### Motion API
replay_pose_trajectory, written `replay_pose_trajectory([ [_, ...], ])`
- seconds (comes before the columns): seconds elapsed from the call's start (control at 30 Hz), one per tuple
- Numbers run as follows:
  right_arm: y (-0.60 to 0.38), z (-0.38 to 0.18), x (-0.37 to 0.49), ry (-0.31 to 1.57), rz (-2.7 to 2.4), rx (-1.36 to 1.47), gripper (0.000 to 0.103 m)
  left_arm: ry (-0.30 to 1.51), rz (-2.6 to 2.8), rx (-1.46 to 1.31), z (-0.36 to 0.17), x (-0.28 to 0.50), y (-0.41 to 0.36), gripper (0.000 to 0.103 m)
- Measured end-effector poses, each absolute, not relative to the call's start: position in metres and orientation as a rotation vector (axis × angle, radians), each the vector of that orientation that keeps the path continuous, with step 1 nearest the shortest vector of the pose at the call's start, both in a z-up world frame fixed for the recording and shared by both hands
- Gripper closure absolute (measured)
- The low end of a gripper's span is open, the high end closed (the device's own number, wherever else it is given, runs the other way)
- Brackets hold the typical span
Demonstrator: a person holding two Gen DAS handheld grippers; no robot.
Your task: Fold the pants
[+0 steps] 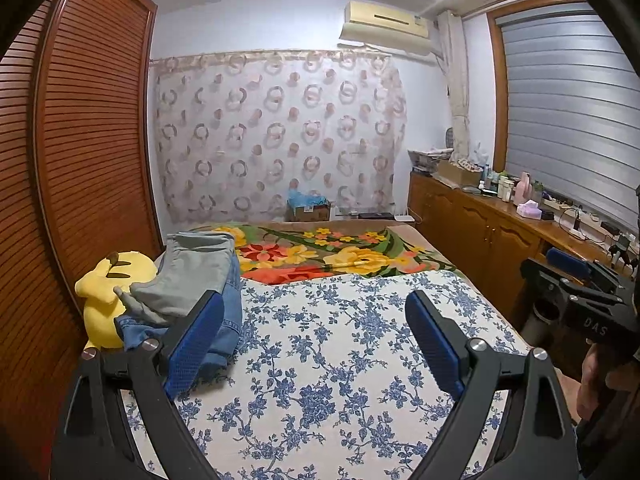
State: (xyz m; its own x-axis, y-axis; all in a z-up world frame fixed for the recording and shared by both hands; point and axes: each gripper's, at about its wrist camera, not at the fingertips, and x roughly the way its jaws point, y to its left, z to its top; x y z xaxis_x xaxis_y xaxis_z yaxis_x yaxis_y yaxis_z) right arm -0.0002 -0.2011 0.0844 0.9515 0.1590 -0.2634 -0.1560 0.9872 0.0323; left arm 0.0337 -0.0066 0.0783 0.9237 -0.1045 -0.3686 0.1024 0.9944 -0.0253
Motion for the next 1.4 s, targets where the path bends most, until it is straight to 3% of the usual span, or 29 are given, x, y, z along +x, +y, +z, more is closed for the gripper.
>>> replay_pose_trajectory([
  [1.4, -0.2004, 0.0796, 0.0025, 0.268, 0.156, 0.011, 0.032, 0.379, -0.108, -0.004, 0.0763, 0.032, -0.0056, 0.011],
])
